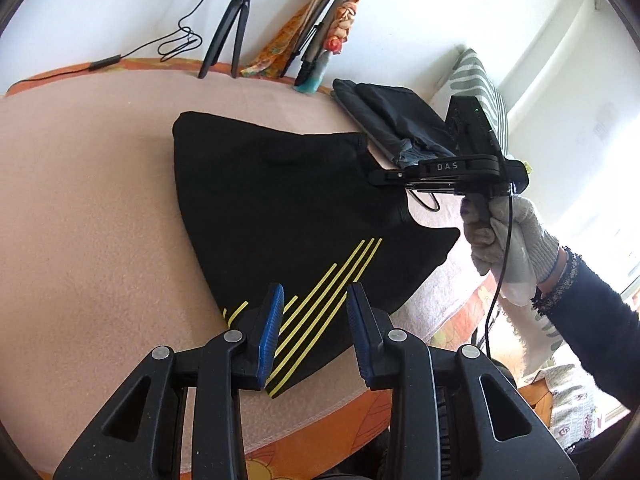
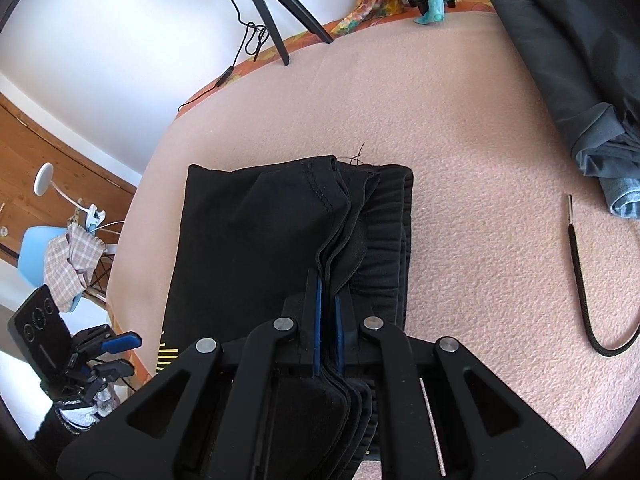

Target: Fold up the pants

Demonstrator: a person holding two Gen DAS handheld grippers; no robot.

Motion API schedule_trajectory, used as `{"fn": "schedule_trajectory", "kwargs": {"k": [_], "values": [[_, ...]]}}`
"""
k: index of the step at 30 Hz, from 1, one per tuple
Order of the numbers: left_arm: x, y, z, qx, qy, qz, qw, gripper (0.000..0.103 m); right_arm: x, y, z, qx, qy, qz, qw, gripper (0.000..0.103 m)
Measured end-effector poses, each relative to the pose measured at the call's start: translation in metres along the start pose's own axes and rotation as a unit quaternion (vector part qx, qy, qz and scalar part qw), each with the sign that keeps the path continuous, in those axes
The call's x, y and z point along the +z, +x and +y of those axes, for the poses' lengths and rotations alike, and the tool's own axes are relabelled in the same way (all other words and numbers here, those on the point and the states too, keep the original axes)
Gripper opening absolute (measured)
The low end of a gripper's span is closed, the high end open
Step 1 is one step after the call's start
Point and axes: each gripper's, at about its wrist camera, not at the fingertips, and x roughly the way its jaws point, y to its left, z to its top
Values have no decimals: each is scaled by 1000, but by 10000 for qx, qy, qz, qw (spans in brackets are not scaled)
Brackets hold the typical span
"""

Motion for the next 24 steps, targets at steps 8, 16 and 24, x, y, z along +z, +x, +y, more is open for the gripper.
{"fn": "schedule_trajectory", "kwargs": {"k": [8, 16, 24], "values": [[1, 24, -4, 12, 163, 221, 9996, 31, 21, 6, -1, 186, 370, -149, 9990, 33], [16, 6, 16, 85, -180, -85, 9998, 50, 18, 2, 20, -414, -197, -378, 9982, 6], [48, 17, 48, 15, -705, -266, 9972, 55, 14, -3, 0, -481, 0, -213, 9986, 6]]}}
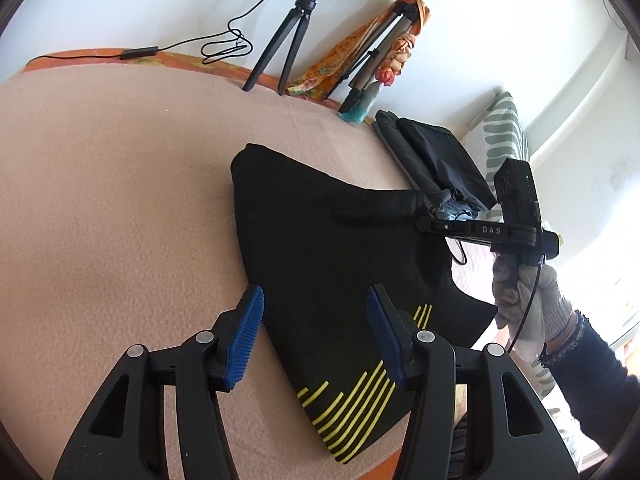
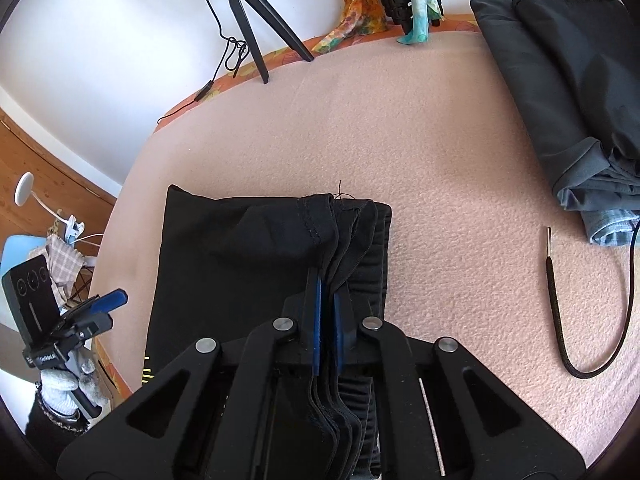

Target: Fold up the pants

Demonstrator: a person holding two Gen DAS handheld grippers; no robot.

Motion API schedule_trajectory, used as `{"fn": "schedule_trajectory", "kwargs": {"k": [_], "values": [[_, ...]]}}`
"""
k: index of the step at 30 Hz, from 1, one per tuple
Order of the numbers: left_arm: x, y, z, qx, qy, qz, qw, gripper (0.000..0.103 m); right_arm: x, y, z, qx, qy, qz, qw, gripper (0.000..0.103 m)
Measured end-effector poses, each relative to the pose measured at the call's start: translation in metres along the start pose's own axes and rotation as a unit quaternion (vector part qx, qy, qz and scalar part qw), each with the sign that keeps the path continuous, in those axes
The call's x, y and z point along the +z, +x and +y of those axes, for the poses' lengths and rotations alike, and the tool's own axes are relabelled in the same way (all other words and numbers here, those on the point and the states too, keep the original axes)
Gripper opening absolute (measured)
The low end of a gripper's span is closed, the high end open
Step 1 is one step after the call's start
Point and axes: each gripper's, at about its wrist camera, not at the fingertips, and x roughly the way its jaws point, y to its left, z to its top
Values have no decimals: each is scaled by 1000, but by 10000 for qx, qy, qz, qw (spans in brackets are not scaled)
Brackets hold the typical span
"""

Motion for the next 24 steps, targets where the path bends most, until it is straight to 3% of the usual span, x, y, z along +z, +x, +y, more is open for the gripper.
{"fn": "schedule_trajectory", "kwargs": {"k": [2, 3, 4, 6, 10, 16, 24], "values": [[8, 6, 8, -55, -159, 38, 9999, 56, 1, -4, -2, -31, 38, -11, 10000, 13], [12, 9, 13, -65, -241, 50, 9997, 56, 1, -6, -3, -50, 36, -24, 10000, 23], [16, 12, 16, -63, -305, 52, 9995, 57, 1, -8, -4, -61, 26, -44, 10000, 42], [22, 18, 23, -62, -428, 78, 9990, 57, 0, -12, -6, -119, -14, -90, 9999, 64], [32, 28, 35, -84, -605, 176, 9980, 58, -1, -11, -16, 66, -5, -6, 10000, 72], [39, 44, 43, -241, -646, 322, 9971, 58, -4, 10, -37, 668, 274, 242, 9971, 72], [47, 56, 47, -408, -667, 352, 9963, 58, 0, 22, -48, 1545, 352, 116, 9873, 73]]}}
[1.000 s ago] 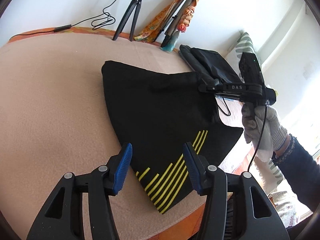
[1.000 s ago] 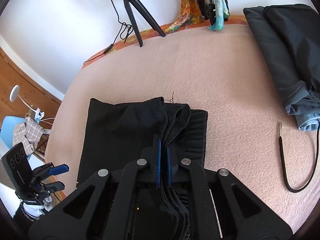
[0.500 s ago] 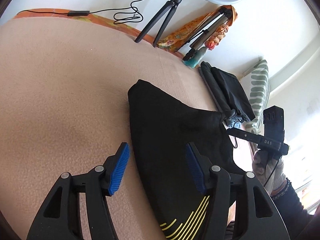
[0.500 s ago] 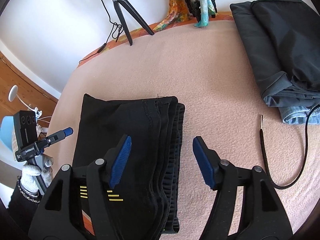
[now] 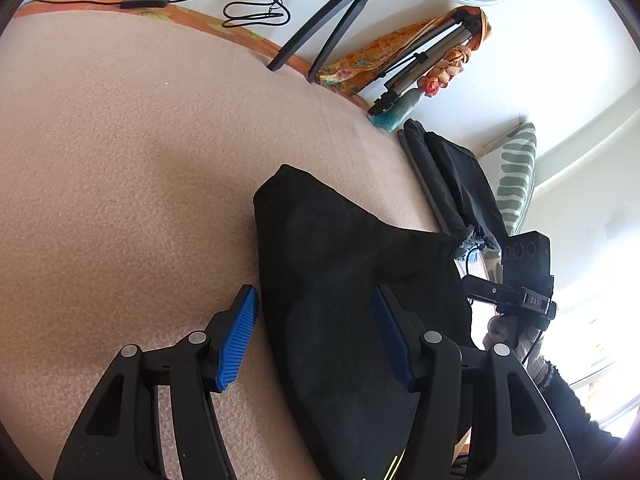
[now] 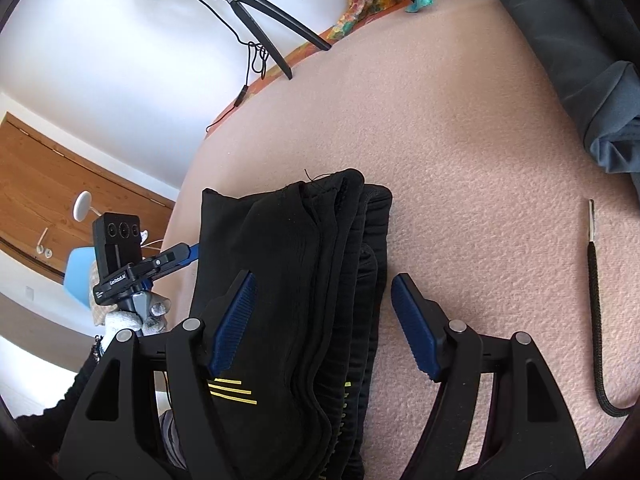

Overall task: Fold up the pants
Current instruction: 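Grasp the folded shorts with both grippers and lift them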

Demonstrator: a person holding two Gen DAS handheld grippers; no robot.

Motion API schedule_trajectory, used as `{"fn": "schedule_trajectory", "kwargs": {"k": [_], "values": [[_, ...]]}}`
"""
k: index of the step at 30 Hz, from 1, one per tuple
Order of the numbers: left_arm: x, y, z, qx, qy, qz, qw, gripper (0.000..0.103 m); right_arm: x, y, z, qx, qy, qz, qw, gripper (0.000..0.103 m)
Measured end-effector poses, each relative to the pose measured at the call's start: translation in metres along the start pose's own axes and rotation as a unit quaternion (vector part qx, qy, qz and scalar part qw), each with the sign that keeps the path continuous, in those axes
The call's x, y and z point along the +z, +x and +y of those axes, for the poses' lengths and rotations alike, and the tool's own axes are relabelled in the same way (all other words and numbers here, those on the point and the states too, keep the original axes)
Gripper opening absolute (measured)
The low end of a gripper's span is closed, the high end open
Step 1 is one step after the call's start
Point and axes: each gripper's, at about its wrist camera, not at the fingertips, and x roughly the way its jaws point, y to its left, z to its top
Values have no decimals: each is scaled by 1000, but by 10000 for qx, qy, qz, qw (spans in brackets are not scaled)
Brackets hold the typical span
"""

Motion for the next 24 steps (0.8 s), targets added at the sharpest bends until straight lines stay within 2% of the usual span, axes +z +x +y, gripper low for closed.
{"fn": "schedule_trajectory", "kwargs": {"k": [6, 8, 11, 12, 14, 15, 16, 17, 19, 24], "values": [[3, 5, 2, -228, 13, -58, 9997, 58, 1, 3, 0, 291, -142, -103, 9994, 74], [4, 6, 2, -308, 6, -82, 9995, 58, 2, 4, -1, 376, -95, -129, 9992, 70], [5, 9, 3, -397, -46, -131, 9991, 58, 2, 6, -2, 381, -72, -101, 9992, 54], [5, 10, 3, -415, -65, -148, 9990, 56, 2, 8, -2, 349, -60, -84, 9993, 45], [6, 11, 3, -438, -115, -178, 9988, 55, 2, 10, -1, 349, 6, -98, 9993, 41], [7, 12, 2, -396, -121, -176, 9990, 48, 1, 10, 0, 292, -12, -103, 9995, 35], [7, 14, 1, -282, -91, -160, 9994, 36, 1, 11, 3, 180, -80, -126, 9997, 31], [7, 15, 0, -195, -56, -160, 9997, 31, 0, 10, 7, 105, -156, -145, 9997, 29], [6, 15, -2, -187, 7, -211, 9996, 16, -2, 8, 15, -49, -267, -186, 9995, 19], [4, 5, -16, -112, 327, -427, 9985, 10, -5, -8, 35, -288, -495, -433, 9974, 17]]}}
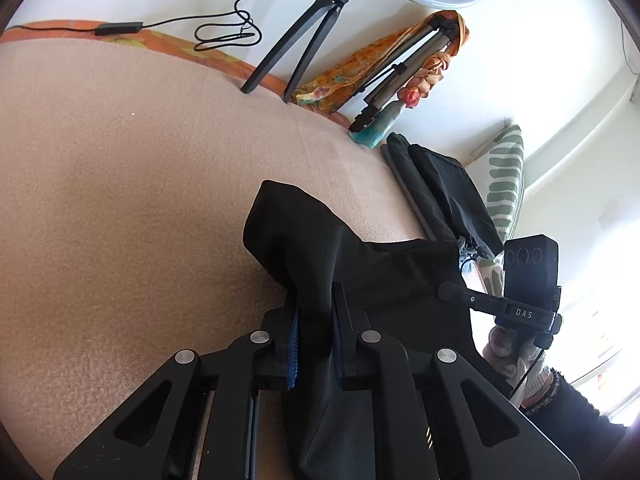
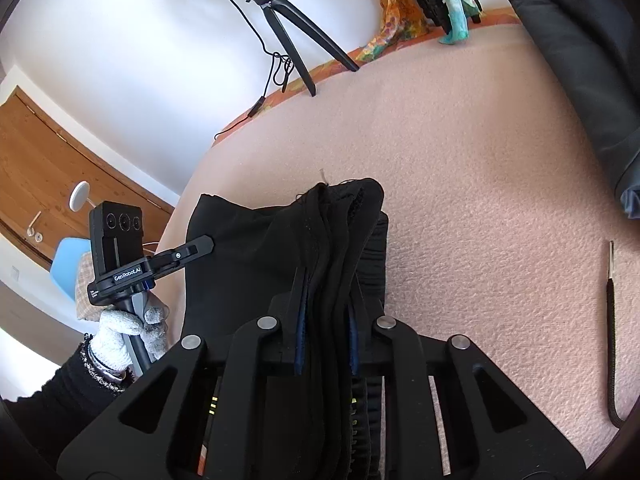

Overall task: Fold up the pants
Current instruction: 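Grasp the folded shorts with both grippers and lift them, then carry the folded shorts onto the clothes stack and release them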

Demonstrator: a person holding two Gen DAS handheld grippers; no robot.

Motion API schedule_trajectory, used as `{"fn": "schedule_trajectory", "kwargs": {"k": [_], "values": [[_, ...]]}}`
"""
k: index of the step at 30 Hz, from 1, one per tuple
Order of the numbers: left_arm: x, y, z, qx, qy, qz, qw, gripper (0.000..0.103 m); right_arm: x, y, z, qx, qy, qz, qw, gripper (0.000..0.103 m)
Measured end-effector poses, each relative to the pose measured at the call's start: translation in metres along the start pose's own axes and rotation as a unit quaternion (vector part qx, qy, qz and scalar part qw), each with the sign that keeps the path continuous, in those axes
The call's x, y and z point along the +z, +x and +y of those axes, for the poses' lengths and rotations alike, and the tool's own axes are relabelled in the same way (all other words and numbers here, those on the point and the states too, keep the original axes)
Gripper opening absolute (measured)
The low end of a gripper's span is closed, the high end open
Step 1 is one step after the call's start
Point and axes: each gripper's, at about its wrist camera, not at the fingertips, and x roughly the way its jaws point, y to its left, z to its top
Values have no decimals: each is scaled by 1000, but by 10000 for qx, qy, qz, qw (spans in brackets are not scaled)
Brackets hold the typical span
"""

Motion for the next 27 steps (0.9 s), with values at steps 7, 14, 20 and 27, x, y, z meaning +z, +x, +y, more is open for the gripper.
{"fn": "schedule_trajectory", "kwargs": {"k": [7, 14, 20, 27], "values": [[4, -25, -33, 20, 487, -340, 9982, 7, -2, -33, 32, -173, -331, -363, 9986, 16], [10, -53, -72, -44, 989, -670, 9928, 7, -6, -75, 55, -214, -485, -812, 9953, 16], [20, -61, -110, -143, 1387, -825, 9868, 6, -4, -112, 71, -352, -672, -1203, 9898, 15], [38, -45, -157, -375, 1824, -859, 9787, 6, 6, -168, 73, -638, -798, -1641, 9811, 15]]}}
